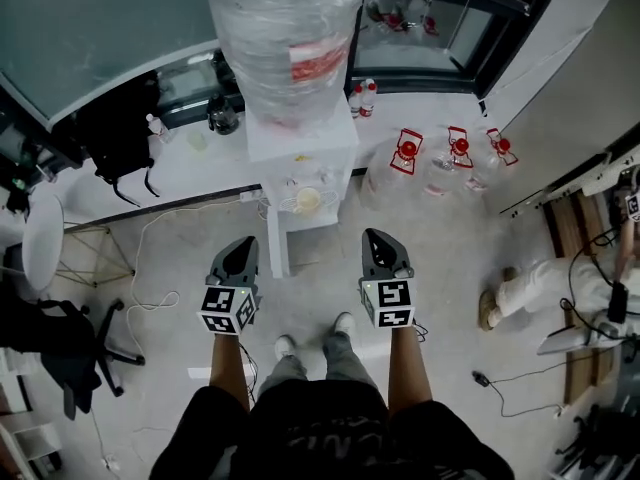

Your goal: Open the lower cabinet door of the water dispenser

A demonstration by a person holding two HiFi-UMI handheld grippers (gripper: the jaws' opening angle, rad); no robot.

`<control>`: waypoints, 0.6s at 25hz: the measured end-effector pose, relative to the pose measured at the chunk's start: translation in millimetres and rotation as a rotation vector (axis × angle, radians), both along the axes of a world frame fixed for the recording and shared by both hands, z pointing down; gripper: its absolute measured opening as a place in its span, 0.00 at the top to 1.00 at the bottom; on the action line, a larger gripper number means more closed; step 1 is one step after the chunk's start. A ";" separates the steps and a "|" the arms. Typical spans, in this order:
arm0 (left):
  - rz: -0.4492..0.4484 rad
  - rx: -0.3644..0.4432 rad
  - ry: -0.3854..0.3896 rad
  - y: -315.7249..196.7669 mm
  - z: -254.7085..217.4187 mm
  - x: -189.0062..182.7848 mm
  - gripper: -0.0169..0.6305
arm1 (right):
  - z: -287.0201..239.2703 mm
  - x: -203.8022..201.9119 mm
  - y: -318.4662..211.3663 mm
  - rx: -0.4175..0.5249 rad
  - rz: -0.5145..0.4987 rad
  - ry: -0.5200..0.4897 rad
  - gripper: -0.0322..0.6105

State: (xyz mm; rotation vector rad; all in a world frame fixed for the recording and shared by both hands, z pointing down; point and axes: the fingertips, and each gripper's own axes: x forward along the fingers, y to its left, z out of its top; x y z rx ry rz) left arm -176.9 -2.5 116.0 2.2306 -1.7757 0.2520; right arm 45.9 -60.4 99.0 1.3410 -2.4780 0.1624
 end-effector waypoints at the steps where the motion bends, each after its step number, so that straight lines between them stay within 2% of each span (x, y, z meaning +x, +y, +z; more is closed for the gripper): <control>1: -0.004 0.010 -0.004 1.0 -6.9 -1.2 0.95 | -7.8 0.8 1.1 0.011 0.001 -0.002 0.93; 15: -0.025 0.121 -0.051 11.6 -79.1 1.5 0.95 | -71.4 28.1 20.5 0.093 0.010 0.005 0.93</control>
